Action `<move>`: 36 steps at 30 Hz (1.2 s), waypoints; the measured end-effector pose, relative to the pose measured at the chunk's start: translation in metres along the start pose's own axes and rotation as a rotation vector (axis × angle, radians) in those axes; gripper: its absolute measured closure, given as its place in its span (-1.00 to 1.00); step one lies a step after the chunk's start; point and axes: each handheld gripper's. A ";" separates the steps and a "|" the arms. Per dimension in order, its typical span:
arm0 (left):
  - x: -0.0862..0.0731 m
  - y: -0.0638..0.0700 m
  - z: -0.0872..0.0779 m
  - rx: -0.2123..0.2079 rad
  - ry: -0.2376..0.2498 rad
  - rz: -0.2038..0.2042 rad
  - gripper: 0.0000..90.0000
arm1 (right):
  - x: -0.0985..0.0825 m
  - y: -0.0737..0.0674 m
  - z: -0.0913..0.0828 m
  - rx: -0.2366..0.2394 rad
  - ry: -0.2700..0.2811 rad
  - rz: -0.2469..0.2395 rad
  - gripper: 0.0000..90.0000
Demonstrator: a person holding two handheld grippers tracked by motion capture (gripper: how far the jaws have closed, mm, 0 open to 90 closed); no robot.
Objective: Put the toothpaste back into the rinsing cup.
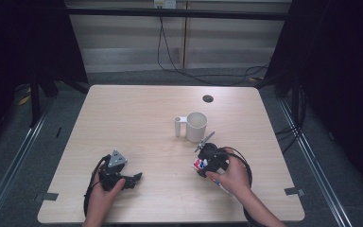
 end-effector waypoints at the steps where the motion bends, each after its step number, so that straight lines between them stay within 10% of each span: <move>1: 0.000 0.000 0.000 0.000 0.000 0.000 -0.67 | 0.000 0.000 0.000 -0.001 0.001 0.003 0.00; 8: 0.000 0.000 0.000 0.000 0.000 0.000 -0.67 | -0.002 -0.004 -0.004 0.001 0.017 0.012 0.21; 36: 0.000 0.000 0.000 0.000 0.000 0.001 -0.67 | -0.032 0.017 -0.058 0.048 0.384 0.066 0.27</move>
Point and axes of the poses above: each handheld gripper's, and its own axes: z roughly forward along the jaws, x roughly out of its top, y roughly to its right, and after that the axes turned 11 degrees about -y, right-handed
